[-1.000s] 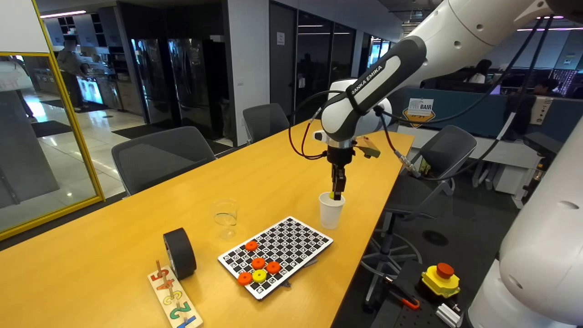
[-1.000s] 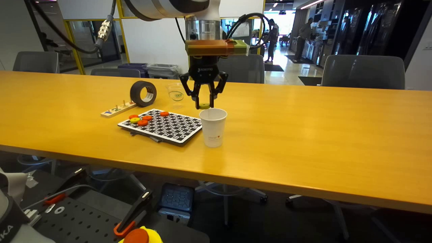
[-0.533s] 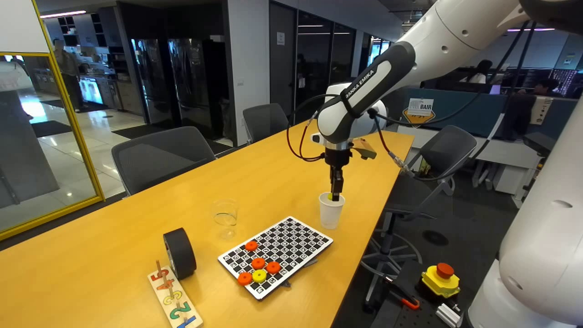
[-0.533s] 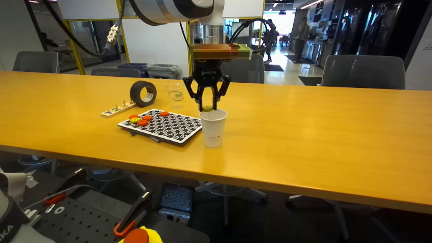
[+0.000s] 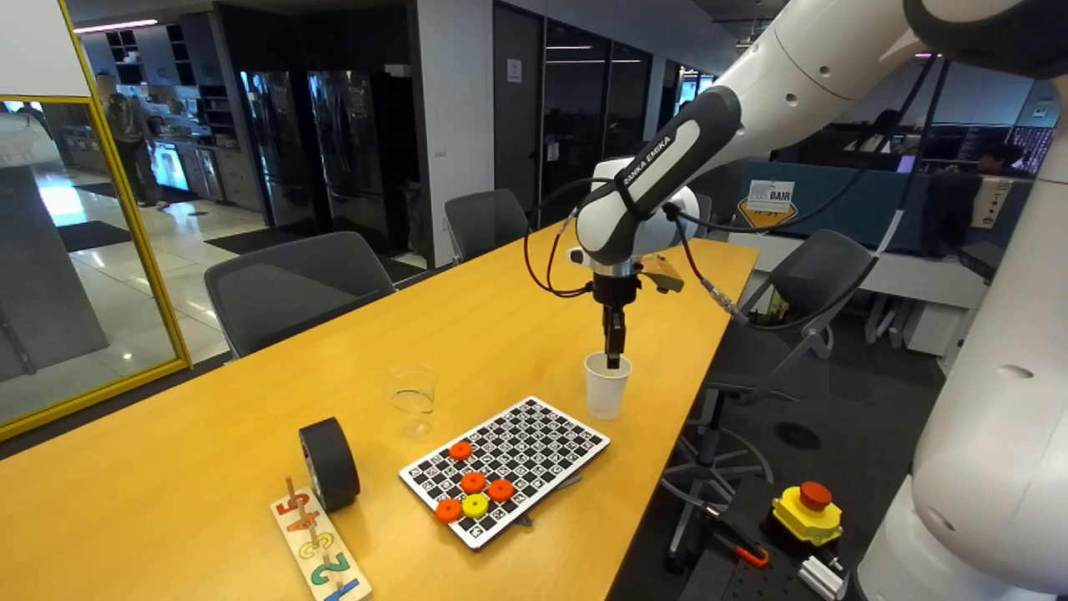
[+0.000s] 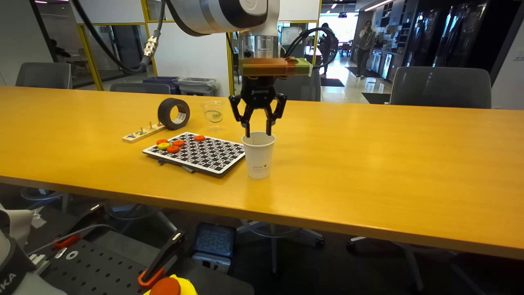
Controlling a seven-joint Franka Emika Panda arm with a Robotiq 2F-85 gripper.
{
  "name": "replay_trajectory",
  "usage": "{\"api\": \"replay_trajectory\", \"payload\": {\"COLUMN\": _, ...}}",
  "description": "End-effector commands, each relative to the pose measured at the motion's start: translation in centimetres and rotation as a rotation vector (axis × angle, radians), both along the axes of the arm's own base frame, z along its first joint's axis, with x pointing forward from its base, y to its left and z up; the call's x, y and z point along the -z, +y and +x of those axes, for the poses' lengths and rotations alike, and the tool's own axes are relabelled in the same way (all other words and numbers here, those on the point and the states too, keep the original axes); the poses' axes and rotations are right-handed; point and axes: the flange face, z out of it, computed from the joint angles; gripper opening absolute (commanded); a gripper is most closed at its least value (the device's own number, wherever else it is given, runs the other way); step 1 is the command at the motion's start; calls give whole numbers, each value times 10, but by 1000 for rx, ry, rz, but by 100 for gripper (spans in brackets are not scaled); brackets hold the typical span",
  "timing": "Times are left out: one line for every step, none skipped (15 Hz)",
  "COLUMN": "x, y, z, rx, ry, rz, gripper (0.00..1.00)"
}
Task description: Put two orange rings in the white cup and the rest in the clear cup
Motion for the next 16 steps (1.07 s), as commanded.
{"api": "replay_trajectory", "payload": {"x": -5, "y": -7, "z": 9, "rx": 24, "ry": -9, "rz": -1, "gripper": 88}}
{"api": "replay_trajectory", "payload": {"x": -5, "y": -7, "z": 10, "rx": 24, "ry": -10, "rz": -2, "gripper": 97}}
{"api": "replay_trajectory", "payload": {"x": -6, "y": -6, "z": 10, "rx": 22, "ry": -13, "rz": -4, "gripper": 100}}
{"api": "replay_trajectory", "payload": {"x": -10, "y": -2, "z": 8, "rx": 17, "ry": -18, "rz": -8, "gripper": 100}}
{"api": "replay_trajectory", "payload": {"x": -12, "y": 2, "z": 9, "rx": 8, "ry": -22, "rz": -10, "gripper": 100}}
{"api": "replay_trajectory", "payload": {"x": -15, "y": 10, "z": 9, "rx": -4, "ry": -26, "rz": -9, "gripper": 100}}
{"api": "replay_trajectory", "payload": {"x": -16, "y": 18, "z": 11, "rx": -13, "ry": -29, "rz": -12, "gripper": 100}}
{"api": "replay_trajectory", "payload": {"x": -19, "y": 29, "z": 12, "rx": -37, "ry": -32, "rz": -15, "gripper": 100}}
{"api": "replay_trajectory", "payload": {"x": -21, "y": 41, "z": 15, "rx": -56, "ry": -36, "rz": -16, "gripper": 100}}
{"api": "replay_trajectory", "payload": {"x": -23, "y": 56, "z": 18, "rx": -77, "ry": -38, "rz": -12, "gripper": 100}}
{"api": "replay_trajectory", "payload": {"x": -25, "y": 69, "z": 22, "rx": -97, "ry": -42, "rz": -10, "gripper": 100}}
{"api": "replay_trajectory", "payload": {"x": -25, "y": 84, "z": 26, "rx": -117, "ry": -46, "rz": -9, "gripper": 100}}
{"api": "replay_trajectory", "payload": {"x": -25, "y": 100, "z": 31, "rx": -134, "ry": -45, "rz": -3, "gripper": 100}}
{"api": "replay_trajectory", "payload": {"x": -24, "y": 114, "z": 34, "rx": -147, "ry": -43, "rz": 1, "gripper": 100}}
{"api": "replay_trajectory", "payload": {"x": -21, "y": 128, "z": 35, "rx": -165, "ry": -39, "rz": 4, "gripper": 100}}
{"api": "replay_trajectory", "payload": {"x": -19, "y": 142, "z": 37, "rx": -184, "ry": -33, "rz": 10, "gripper": 100}}
